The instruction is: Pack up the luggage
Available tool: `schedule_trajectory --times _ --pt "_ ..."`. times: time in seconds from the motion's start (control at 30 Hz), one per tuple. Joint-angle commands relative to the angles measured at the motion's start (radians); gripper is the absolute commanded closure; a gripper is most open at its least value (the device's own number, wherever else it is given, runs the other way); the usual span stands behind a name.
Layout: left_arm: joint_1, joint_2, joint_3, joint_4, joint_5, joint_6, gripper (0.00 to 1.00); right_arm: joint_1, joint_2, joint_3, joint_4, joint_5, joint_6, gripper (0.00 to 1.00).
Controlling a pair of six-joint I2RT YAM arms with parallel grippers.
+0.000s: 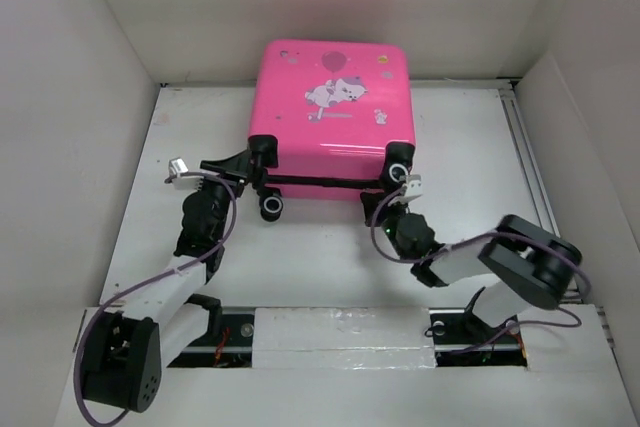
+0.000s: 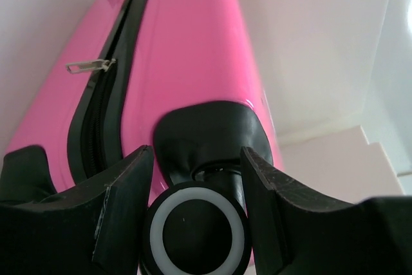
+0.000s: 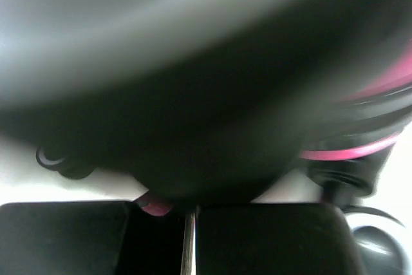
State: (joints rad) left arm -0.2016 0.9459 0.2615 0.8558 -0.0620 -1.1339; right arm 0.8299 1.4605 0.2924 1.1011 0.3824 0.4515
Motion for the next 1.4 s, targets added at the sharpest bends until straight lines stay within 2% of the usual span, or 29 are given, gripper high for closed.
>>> schedule_trajectory --times 0.0,0.07,0.17,0.4,0.43,0.57,0.7,0.77,0.93,1.17,1.23,1.3,1.37 --pt "-0.178 -0.01 0.061 0.0 0.171 0.032 1.0 0.164 0.176 0.051 0.445 0.16 -0.082 1.0" --pt "-0.206 0.01 0.08 0.0 0.162 0.033 1.0 0.187 0.242 0.091 0.421 0.173 -0.091 1.0" --pt "-0.245 0.03 0.091 0.0 0.171 0.033 1.0 0.196 0.242 0.177 0.28 0.076 -0.08 1.0" --pt "-0.363 0.04 0.15 0.0 0.191 0.045 1.0 0.206 0.239 0.333 0.077 -0.327 -0.005 1.0" --pt "-0.384 0.051 0.163 0.0 0.212 0.036 1.0 0.206 0.253 0.358 0.068 -0.429 0.007 1.0" --pt "-0.481 0.06 0.183 0.031 0.203 0.022 1.0 0.218 0.357 0.467 0.129 -0.558 0.087 1.0" --pt "-0.506 0.073 0.183 0.031 0.192 0.008 1.0 0.265 0.403 0.536 0.132 -0.603 0.116 1.0" --pt "-0.506 0.073 0.183 0.043 0.202 0.008 1.0 0.278 0.348 0.536 0.059 -0.556 0.079 1.0" --pt "-0.506 -0.019 0.205 -0.059 0.157 0.059 1.0 0.264 0.206 0.368 -0.006 -0.465 0.07 1.0" --pt "-0.483 -0.091 0.251 -0.306 0.1 0.198 1.0 0.155 -0.006 0.238 -0.219 -0.461 0.07 1.0" --pt "-0.461 -0.091 0.292 -0.461 0.079 0.235 1.0 0.143 -0.048 0.238 -0.306 -0.471 0.059 1.0" --pt "-0.452 -0.082 0.305 -0.579 0.065 0.287 0.63 0.143 -0.057 0.251 -0.368 -0.471 0.049 1.0" --pt "-0.452 -0.093 0.297 -0.598 0.088 0.309 0.38 0.143 -0.083 0.26 -0.412 -0.456 0.039 1.0"
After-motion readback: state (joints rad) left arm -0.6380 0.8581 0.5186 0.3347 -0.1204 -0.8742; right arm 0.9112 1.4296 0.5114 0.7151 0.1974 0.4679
